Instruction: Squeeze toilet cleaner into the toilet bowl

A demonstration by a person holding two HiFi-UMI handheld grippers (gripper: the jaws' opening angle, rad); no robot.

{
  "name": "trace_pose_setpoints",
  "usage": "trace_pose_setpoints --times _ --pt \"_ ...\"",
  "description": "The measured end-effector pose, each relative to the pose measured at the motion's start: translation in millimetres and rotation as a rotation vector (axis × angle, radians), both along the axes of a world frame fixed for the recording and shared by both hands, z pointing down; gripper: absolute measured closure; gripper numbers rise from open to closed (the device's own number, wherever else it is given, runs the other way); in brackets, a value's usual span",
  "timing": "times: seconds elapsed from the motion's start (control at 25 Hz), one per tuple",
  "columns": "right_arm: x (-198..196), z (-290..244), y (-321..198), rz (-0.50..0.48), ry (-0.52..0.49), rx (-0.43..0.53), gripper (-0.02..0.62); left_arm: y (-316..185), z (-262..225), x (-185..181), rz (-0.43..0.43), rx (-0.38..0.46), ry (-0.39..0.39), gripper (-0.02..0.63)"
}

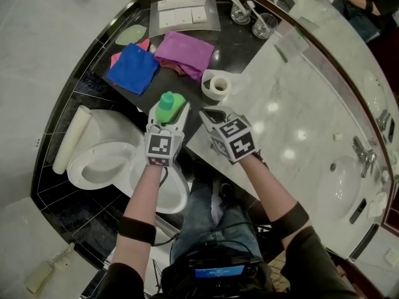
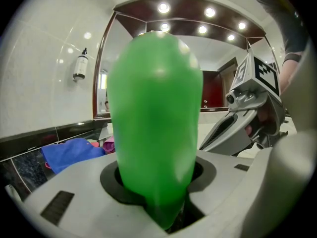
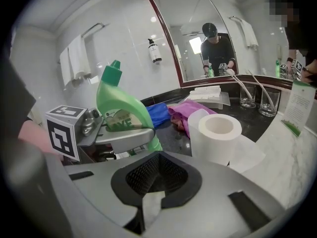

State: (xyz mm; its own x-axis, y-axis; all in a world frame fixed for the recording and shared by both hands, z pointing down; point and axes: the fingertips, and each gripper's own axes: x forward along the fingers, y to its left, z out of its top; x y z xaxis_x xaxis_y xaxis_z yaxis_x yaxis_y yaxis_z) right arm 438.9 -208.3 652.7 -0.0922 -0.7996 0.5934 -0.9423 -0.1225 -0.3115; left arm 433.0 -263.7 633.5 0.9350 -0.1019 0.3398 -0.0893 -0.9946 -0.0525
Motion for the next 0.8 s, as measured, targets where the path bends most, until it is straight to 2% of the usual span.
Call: trace_pose_setpoints --times 0.08,0.2,0.28,0.56,0.8 --pt "-0.9 1.4 0.7 0.000 -0.002 -0.003 0.589 0.3 0.4 0.7 0.003 -0.007 -0.004 0.408" --pt "-2.2 3.4 2.0 -0.001 -0.002 -0.009 0.589 5.5 1.8 1.6 0.038 -0.024 -0.022 0.279" --pt "-2.8 3.2 1.9 0.000 -0.003 -0.010 0.589 6.8 3.7 0.1 0.052 -0.028 -0.036 0.251" --pt "-2.2 5.1 8.8 -0.003 0.002 -0.008 0.589 5.1 -1.6 -4.8 0.038 -0.015 -0.051 0.242" --pt "-6.5 -5.8 19.4 -0.012 0.006 0.008 0.589 9.9 -11.9 -22.9 0.021 0.001 -0.074 0.232"
